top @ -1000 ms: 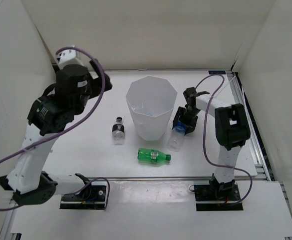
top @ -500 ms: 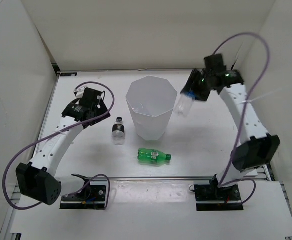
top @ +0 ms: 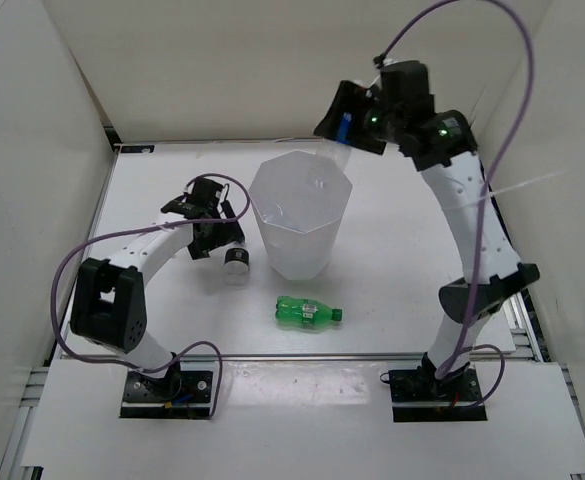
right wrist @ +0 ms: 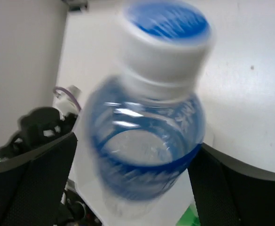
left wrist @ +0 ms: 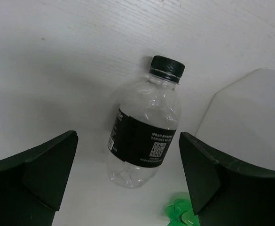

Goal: Put the plastic bottles in the bin

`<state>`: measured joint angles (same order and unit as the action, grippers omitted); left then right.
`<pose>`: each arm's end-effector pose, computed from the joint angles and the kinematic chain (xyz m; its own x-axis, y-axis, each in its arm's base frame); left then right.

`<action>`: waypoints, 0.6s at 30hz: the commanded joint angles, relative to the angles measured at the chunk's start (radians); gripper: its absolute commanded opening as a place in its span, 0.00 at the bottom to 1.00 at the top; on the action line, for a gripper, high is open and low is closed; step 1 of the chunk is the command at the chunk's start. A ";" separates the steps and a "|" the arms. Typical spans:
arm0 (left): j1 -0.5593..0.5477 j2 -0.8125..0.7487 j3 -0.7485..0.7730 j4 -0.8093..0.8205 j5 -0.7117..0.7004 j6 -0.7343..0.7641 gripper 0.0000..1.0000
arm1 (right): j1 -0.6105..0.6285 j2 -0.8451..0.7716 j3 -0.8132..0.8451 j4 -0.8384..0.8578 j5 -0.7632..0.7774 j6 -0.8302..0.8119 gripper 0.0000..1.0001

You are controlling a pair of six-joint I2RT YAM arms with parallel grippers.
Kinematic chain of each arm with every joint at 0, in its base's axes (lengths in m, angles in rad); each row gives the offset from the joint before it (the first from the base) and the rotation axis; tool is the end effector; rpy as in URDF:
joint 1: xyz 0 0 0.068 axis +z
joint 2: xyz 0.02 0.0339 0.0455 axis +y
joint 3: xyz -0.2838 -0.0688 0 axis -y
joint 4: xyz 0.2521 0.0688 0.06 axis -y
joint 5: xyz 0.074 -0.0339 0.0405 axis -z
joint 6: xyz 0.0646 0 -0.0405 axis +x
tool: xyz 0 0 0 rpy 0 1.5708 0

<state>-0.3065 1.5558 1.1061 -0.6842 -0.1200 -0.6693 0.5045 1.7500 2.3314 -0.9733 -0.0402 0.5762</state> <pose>0.3144 -0.0914 0.2166 -0.8334 -0.3823 -0.3991 -0.3389 0.9239 -0.1775 0.3282 0.1842 0.5284 -0.5612 0.3120 -0.7666 -0.2501 0.8190 0.5164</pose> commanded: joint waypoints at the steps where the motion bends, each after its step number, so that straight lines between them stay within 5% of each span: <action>1: 0.003 0.016 0.035 0.051 0.043 0.033 1.00 | 0.020 0.052 -0.041 -0.024 -0.045 -0.038 1.00; 11: -0.016 0.187 0.103 0.060 0.140 0.042 1.00 | 0.031 -0.078 -0.049 -0.094 0.108 -0.110 1.00; 15: -0.016 0.239 0.127 0.060 0.175 0.051 0.83 | 0.049 -0.202 -0.193 -0.082 0.108 -0.137 1.00; 18: -0.016 0.236 0.127 0.039 0.143 0.060 0.58 | 0.085 -0.404 -0.432 0.038 0.145 -0.197 1.00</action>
<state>-0.3130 1.8122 1.2102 -0.6346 0.0277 -0.6373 0.5579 1.4757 2.0342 -1.0229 0.0650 0.4557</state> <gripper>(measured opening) 0.657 0.998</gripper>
